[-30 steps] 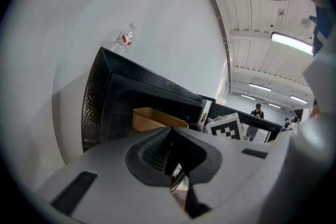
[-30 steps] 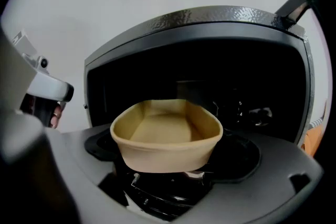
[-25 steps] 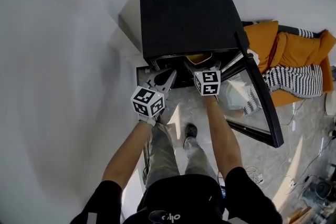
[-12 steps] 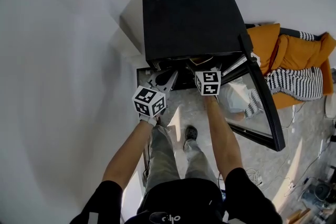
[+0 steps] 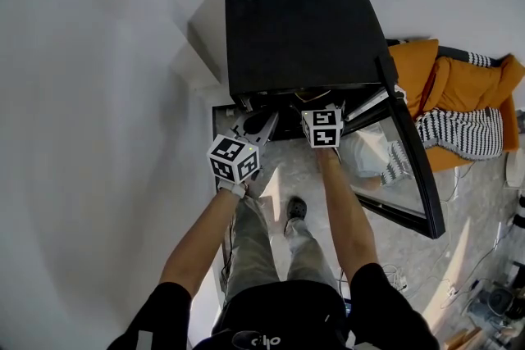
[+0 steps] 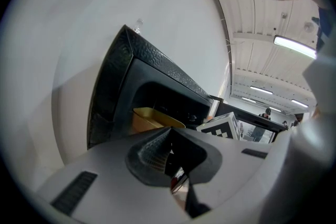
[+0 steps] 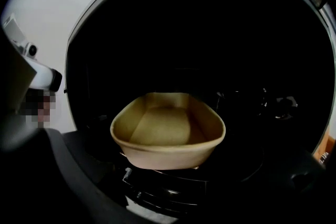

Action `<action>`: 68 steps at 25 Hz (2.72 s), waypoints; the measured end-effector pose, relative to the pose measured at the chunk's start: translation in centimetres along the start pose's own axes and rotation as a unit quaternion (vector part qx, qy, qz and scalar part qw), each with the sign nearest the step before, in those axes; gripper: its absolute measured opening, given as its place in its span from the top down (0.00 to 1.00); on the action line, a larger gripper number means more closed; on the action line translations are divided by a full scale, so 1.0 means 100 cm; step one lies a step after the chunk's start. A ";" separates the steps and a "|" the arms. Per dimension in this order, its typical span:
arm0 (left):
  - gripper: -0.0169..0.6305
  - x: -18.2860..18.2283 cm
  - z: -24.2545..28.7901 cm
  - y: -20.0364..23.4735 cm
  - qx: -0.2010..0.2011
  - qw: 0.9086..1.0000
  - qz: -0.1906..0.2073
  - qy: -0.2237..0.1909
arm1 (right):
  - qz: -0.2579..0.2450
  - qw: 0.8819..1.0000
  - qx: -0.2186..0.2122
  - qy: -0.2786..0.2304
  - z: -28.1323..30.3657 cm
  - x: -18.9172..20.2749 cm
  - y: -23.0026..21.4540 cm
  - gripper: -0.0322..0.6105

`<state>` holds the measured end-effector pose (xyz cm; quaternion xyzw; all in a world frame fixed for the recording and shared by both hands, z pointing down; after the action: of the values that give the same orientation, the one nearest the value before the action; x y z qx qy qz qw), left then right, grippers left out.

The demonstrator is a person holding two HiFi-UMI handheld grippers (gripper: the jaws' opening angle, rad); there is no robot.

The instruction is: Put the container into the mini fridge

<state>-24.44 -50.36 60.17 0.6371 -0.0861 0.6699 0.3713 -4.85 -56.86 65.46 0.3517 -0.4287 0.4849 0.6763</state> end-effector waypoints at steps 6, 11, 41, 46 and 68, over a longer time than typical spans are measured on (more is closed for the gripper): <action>0.97 0.000 -0.002 0.000 -0.002 1.000 -0.003 0.000 | 0.000 1.000 -0.003 0.017 0.000 0.000 0.001 0.12; 0.97 -0.002 -0.005 -0.001 -0.003 1.000 -0.004 -0.002 | 0.014 0.999 -0.012 0.032 -0.004 0.002 0.000 0.09; 0.97 -0.049 -0.071 -0.115 -0.014 0.998 0.030 -0.049 | 0.020 0.996 -0.088 -0.016 -0.216 -0.061 0.002 0.60; 0.97 -0.055 -0.081 -0.141 -0.015 0.997 0.031 -0.067 | 0.014 0.995 -0.093 -0.028 -0.243 -0.069 -0.005 0.76; 0.97 -0.041 -0.094 -0.198 -0.029 0.997 0.048 -0.058 | 0.000 0.991 -0.130 -0.039 -0.306 -0.058 -0.021 0.94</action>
<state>-20.21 -32.36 47.72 0.6594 -0.1571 0.6459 0.3512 3.54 -32.26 48.19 0.2794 -0.5143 0.4105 0.6992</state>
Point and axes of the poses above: the fingertips, and each gripper's own axes: z forward along the fingers, y to its left, x out of its underside, the point moved 10 cm from there along -z, backward along the fingers, and after that the axes turned 4 degrees about x, right-handed, at the moved point
